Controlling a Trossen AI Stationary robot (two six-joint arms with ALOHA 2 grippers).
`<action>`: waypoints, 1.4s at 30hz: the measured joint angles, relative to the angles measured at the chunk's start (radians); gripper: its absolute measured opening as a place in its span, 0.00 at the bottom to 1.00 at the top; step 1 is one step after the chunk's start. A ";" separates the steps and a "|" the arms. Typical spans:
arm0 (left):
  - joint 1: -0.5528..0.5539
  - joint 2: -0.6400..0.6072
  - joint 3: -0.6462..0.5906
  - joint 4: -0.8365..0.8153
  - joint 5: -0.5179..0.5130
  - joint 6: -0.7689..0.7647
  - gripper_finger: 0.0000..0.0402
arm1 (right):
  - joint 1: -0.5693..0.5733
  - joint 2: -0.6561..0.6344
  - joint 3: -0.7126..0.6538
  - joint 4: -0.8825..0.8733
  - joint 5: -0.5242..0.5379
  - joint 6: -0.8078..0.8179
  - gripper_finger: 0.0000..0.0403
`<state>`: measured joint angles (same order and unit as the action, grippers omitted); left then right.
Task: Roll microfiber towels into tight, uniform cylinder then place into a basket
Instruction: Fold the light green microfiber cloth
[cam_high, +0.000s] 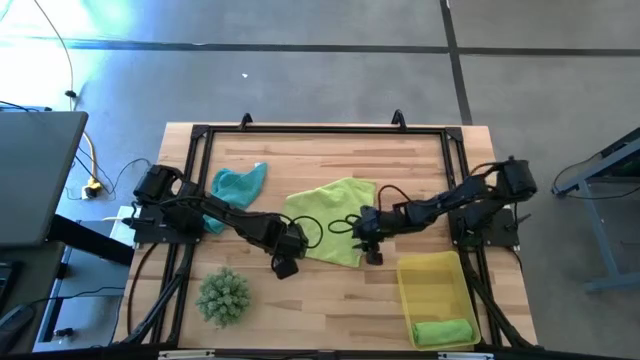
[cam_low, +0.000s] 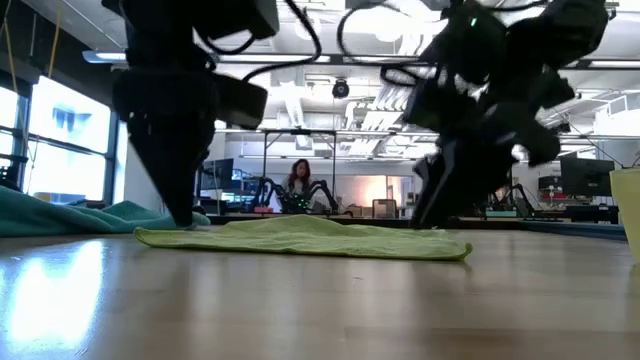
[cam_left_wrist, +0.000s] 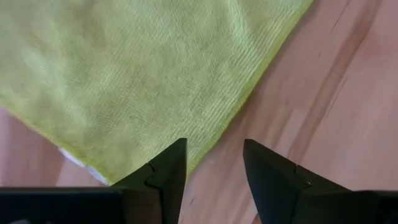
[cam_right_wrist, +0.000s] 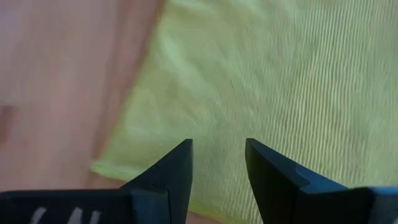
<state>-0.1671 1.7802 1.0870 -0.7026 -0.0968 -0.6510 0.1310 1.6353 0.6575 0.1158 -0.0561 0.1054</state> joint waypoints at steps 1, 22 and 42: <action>-0.003 0.000 0.014 -0.019 -0.011 0.002 0.37 | 0.000 0.019 0.000 0.000 0.005 0.012 0.34; -0.078 -0.002 0.097 -0.065 -0.041 0.482 0.37 | 0.010 -0.195 0.025 -0.305 0.157 -0.244 0.34; -0.076 0.026 -0.036 0.035 -0.164 0.892 0.37 | 0.095 -0.105 0.026 -0.317 0.100 -0.211 0.34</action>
<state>-0.2436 1.8058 1.0512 -0.6676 -0.2607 0.2414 0.2256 1.5307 0.6834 -0.2016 0.0437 -0.1053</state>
